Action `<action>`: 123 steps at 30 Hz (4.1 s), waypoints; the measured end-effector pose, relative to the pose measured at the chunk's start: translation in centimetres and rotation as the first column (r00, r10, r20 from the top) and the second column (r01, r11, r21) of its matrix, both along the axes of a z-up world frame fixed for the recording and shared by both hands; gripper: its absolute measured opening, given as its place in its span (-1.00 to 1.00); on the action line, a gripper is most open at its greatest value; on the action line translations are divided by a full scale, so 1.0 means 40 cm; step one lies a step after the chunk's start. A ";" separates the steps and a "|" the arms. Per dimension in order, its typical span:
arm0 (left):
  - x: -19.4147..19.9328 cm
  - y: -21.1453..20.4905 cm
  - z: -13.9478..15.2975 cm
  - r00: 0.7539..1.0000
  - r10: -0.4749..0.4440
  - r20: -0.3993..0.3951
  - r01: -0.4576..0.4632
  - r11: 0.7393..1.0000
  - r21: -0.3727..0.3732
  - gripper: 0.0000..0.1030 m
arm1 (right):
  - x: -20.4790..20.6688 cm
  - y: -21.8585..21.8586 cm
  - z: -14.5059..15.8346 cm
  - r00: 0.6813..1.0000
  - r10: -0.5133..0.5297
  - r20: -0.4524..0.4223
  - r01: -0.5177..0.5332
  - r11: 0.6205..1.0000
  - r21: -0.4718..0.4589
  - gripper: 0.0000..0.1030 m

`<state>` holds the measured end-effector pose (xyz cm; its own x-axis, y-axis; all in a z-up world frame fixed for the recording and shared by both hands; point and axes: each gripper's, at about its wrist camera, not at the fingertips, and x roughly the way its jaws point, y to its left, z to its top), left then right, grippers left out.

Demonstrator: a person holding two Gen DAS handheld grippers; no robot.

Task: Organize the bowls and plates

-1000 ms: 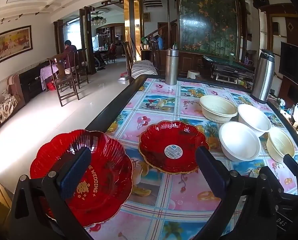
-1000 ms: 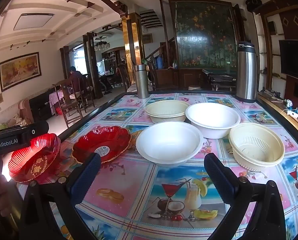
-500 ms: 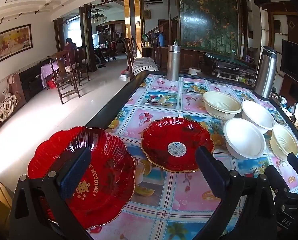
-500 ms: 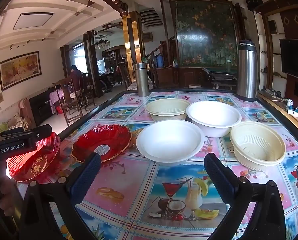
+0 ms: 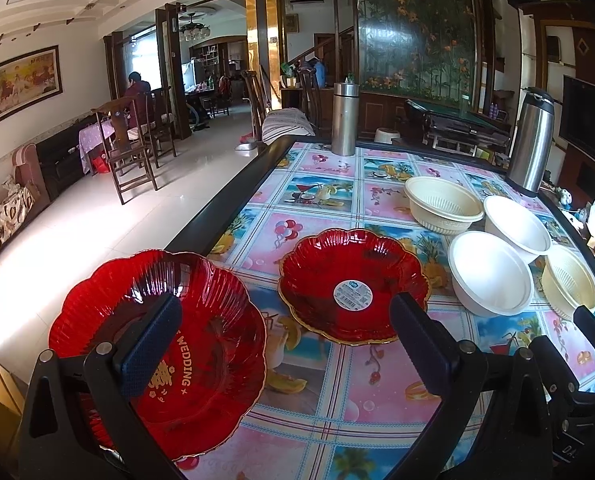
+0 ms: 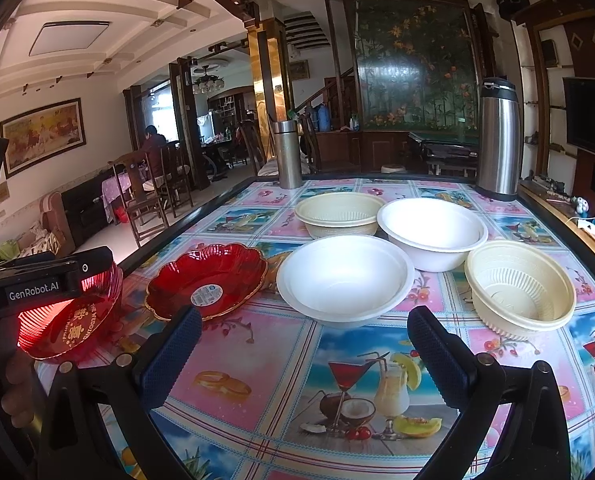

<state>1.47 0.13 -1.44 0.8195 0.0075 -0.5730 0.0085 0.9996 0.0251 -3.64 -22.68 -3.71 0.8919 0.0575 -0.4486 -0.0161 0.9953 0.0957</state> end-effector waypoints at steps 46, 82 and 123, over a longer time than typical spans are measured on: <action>0.038 0.163 -0.016 0.997 0.083 -0.011 -0.083 0.995 -0.053 1.00 | 0.135 0.066 -0.032 0.971 0.168 -0.168 -0.063 0.864 0.499 0.99; 0.096 0.195 0.003 0.994 0.080 -0.079 -0.085 0.995 -0.057 1.00 | 0.387 0.088 -0.207 0.875 0.013 -0.483 0.318 0.737 0.597 -0.87; 0.016 -0.094 -0.183 0.775 -0.299 -0.557 0.184 0.950 -0.253 0.46 | 0.072 -0.156 -0.224 0.845 0.149 -0.514 0.249 0.740 0.625 -0.87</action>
<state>2.10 -3.63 -8.75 0.2897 -0.2915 -0.9116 0.2061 0.9492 -0.2380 -0.75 -28.94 -12.67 0.5553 0.4699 -0.6862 0.2797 0.6715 0.6862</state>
